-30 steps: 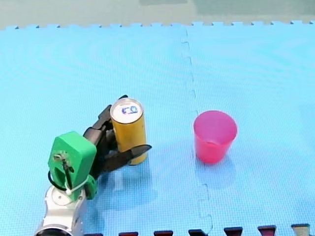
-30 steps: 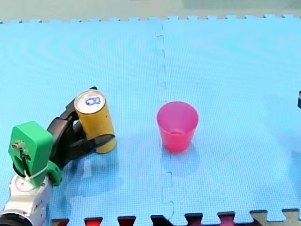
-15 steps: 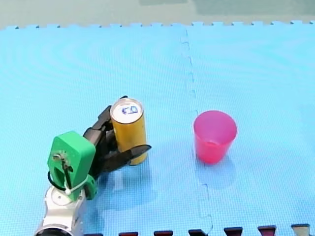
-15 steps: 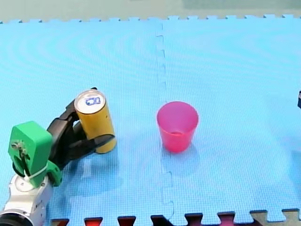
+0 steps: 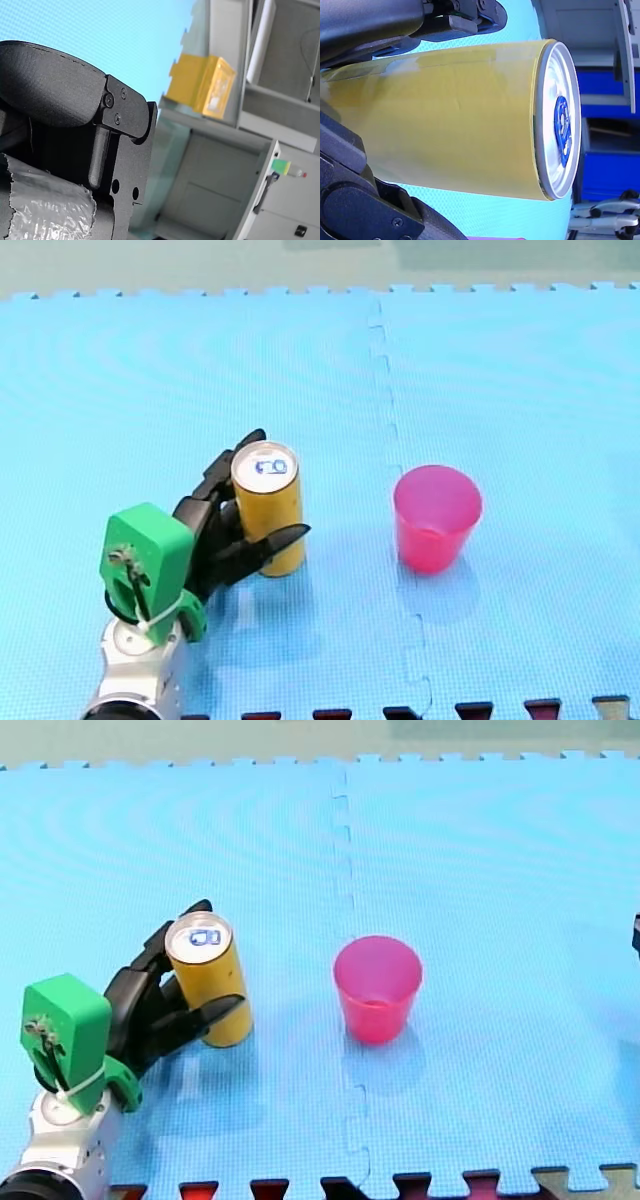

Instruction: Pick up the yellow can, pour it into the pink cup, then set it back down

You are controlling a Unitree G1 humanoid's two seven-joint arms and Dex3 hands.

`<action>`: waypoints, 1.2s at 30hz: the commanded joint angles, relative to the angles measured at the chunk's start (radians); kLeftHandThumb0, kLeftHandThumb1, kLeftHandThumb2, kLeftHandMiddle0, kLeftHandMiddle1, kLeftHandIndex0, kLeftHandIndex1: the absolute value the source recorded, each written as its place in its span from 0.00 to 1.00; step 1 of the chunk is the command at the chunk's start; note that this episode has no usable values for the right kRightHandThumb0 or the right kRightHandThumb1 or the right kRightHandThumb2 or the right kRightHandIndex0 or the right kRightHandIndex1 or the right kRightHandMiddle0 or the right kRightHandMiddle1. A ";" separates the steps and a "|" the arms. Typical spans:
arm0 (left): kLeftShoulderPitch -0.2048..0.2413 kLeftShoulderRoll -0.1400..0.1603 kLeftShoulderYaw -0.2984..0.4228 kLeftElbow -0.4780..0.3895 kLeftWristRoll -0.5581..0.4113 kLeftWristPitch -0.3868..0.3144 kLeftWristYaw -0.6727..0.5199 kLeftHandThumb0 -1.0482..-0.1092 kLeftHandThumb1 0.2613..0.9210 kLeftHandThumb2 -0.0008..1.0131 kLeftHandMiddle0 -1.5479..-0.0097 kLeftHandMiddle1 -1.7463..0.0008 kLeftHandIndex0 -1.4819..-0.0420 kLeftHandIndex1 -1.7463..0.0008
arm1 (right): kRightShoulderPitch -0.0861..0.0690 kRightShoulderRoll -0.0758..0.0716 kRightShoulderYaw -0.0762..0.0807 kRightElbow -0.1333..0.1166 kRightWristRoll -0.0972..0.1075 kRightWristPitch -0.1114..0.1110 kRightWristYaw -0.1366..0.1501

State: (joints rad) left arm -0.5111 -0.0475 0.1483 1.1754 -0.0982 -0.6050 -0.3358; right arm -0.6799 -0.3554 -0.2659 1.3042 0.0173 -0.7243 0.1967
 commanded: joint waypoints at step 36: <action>0.009 0.024 -0.024 -0.007 0.085 -0.007 0.267 0.70 0.81 0.00 0.13 0.98 0.18 0.99 | -0.002 0.002 0.000 -0.007 0.005 -0.001 0.004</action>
State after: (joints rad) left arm -0.5117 -0.0347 0.1201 1.1621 -0.0094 -0.6240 -0.0714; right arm -0.6803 -0.3525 -0.2656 1.3002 0.0223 -0.7244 0.2056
